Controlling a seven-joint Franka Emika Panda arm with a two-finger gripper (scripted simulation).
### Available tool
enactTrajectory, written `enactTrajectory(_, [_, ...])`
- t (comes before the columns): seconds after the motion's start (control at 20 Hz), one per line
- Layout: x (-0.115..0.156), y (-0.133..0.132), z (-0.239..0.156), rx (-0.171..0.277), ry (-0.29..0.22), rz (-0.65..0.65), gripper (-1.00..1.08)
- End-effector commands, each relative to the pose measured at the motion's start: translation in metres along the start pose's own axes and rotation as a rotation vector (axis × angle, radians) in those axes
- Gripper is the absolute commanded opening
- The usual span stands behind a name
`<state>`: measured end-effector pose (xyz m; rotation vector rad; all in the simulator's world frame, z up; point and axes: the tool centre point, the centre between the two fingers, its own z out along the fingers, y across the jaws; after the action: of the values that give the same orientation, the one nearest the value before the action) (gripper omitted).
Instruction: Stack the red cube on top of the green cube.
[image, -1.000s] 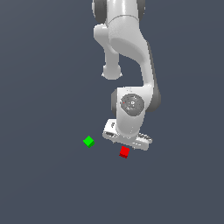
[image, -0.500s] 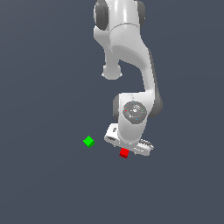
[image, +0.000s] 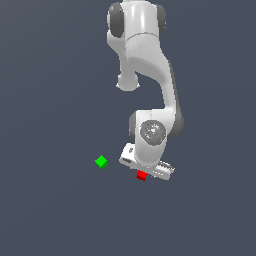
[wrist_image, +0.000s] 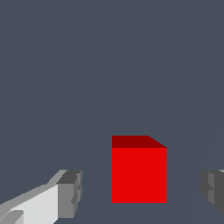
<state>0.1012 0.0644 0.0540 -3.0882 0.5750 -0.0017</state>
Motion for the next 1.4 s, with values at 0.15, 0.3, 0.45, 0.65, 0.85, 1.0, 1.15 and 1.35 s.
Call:
enactTrajectory(0.15, [-0.001,0.001,0.028,-0.001,-0.001,0.001,1.0])
enactTrajectory(0.3, [-0.001,0.0,0.035,-0.001,-0.001,0.001,1.0])
enactTrajectory(0.45, [0.0,0.0,0.034,-0.001,-0.001,0.001,1.0])
enactTrajectory(0.65, [0.0,0.0,0.034,-0.001,-0.001,0.001,-1.0])
enactTrajectory(0.85, [0.0,0.0,0.034,-0.001,-0.001,0.001,-1.0])
enactTrajectory(1.0, [0.0,0.0,0.034,-0.001,-0.001,0.001,-1.0])
enactTrajectory(1.15, [0.0,0.0,0.033,-0.001,-0.002,0.001,-1.0])
enactTrajectory(1.35, [0.0,0.001,0.024,-0.001,-0.002,0.001,-1.0])
